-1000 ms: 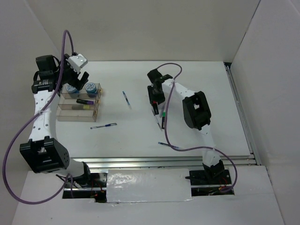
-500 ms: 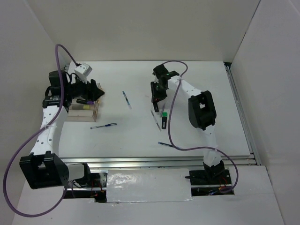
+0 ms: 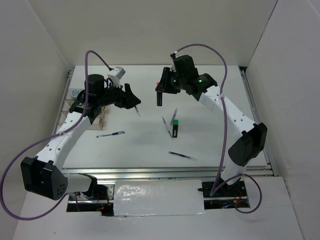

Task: Sort the stationery into containers
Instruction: Place the stationery in the storage box.

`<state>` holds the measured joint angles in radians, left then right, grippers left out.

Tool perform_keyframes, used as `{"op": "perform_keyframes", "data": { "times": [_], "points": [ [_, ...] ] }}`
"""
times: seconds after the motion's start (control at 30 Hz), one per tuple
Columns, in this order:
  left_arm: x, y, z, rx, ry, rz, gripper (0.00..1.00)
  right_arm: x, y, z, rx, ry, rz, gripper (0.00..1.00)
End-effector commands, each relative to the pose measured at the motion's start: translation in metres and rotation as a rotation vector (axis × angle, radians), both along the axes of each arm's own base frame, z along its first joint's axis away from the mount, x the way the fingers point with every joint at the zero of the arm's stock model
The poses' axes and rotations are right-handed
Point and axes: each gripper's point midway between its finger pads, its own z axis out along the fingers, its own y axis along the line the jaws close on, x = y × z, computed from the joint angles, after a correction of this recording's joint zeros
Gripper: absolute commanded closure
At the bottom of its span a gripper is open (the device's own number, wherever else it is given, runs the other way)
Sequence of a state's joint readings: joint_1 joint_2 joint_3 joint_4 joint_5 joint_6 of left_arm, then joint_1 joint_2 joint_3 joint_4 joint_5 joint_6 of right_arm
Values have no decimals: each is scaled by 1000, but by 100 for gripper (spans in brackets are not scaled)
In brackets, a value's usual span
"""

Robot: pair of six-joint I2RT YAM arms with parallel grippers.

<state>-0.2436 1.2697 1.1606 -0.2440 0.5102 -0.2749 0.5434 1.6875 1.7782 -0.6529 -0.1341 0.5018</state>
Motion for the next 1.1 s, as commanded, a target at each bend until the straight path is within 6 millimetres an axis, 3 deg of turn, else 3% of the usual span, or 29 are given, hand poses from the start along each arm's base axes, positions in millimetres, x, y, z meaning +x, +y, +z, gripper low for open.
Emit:
{"op": "perform_keyframes", "data": {
  "times": [0.0,0.27,0.57,0.7,0.77,0.8,0.83,0.93,0.97,1.07],
  "points": [
    [3,-28,27,-106,19,-9,29,-7,9,-20,3,65,-71,100],
    [-10,-71,18,-108,44,-130,29,-24,24,-14,-11,40,-87,100],
    [-2,-84,9,-140,76,-114,35,-48,45,-10,58,86,1,100],
    [1,-86,6,-142,79,-119,48,-55,49,-5,89,98,36,100],
    [3,-83,3,-131,78,-112,65,-57,50,-4,96,100,45,99],
    [2,-82,2,-126,81,-115,71,-56,48,-3,99,98,45,96],
    [3,-78,0,-122,82,-105,83,-55,46,-4,100,102,45,92],
    [2,-68,-3,-108,77,-95,98,-51,39,-3,131,106,53,73],
    [2,-64,-8,-94,79,-93,100,-53,40,-1,150,115,78,51],
    [4,-44,-13,-53,62,-70,100,-45,23,7,182,105,75,26]
  ]
}}
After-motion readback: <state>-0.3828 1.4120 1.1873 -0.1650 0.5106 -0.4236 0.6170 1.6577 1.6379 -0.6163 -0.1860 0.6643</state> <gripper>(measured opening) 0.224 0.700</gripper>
